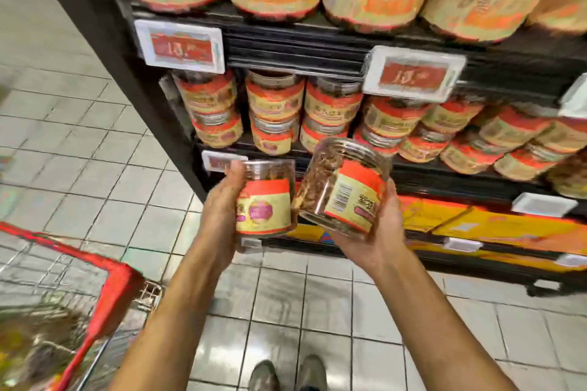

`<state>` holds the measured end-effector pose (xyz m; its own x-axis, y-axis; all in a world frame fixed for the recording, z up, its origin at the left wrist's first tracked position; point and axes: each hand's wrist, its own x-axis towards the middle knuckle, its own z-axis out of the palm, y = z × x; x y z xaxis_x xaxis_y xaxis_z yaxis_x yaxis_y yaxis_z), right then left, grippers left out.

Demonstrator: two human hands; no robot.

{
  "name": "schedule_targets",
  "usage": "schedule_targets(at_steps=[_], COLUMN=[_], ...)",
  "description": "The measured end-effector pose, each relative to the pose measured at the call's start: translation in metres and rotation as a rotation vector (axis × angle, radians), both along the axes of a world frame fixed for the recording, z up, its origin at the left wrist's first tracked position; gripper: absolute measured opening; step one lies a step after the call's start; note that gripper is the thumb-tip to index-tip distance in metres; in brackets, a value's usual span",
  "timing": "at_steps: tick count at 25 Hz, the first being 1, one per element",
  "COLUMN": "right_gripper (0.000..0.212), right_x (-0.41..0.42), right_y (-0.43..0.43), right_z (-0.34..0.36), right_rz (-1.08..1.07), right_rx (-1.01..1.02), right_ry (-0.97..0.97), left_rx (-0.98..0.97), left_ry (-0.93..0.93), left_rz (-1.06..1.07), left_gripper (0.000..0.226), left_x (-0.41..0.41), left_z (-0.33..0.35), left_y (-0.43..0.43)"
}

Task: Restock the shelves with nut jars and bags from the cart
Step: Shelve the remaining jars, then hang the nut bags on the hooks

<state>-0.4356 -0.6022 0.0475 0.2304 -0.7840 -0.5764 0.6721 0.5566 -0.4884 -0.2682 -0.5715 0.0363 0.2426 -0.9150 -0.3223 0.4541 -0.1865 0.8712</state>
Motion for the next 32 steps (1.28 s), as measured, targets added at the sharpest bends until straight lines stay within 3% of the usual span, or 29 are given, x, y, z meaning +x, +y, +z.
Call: schedule_targets(at_steps=[5, 9, 12, 15, 18, 23, 28, 32], right_gripper=[0.035, 0.034, 0.035, 0.038, 0.049, 0.053, 0.053, 0.055], right_x=[0.007, 0.004, 0.002, 0.000, -0.002, -0.003, -0.003, 0.001], right_y=[-0.017, -0.005, 0.000, 0.000, -0.001, -0.001, 0.001, 0.002], right_z=[-0.023, -0.049, -0.067, -0.084, -0.094, -0.100, -0.097, -0.090], right_rz=[-0.119, -0.127, -0.075, -0.073, -0.102, -0.099, -0.093, -0.098], right_rx=[-0.084, -0.115, -0.116, -0.073, -0.029, -0.015, -0.021, -0.036], right_ry=[0.013, -0.010, -0.005, 0.003, 0.042, 0.082, 0.095, 0.124], left_rx=[-0.302, -0.516, -0.582, -0.632, -0.624, -0.536, -0.389, -0.357], left_ry=[-0.233, -0.407, -0.551, -0.634, -0.616, -0.732, -0.879, -0.741], left_rz=[0.331, 0.387, 0.400, 0.379, 0.348, 0.294, 0.189, 0.010], left_gripper=[0.040, 0.064, 0.086, 0.095, 0.100, 0.055, 0.085, 0.086], left_x=[-0.001, 0.003, 0.001, 0.004, 0.008, 0.009, 0.011, 0.022], left_z=[-0.034, -0.057, -0.070, -0.078, -0.080, -0.083, -0.082, -0.079], left_y=[-0.040, -0.067, -0.077, -0.085, -0.097, -0.122, -0.129, -0.104])
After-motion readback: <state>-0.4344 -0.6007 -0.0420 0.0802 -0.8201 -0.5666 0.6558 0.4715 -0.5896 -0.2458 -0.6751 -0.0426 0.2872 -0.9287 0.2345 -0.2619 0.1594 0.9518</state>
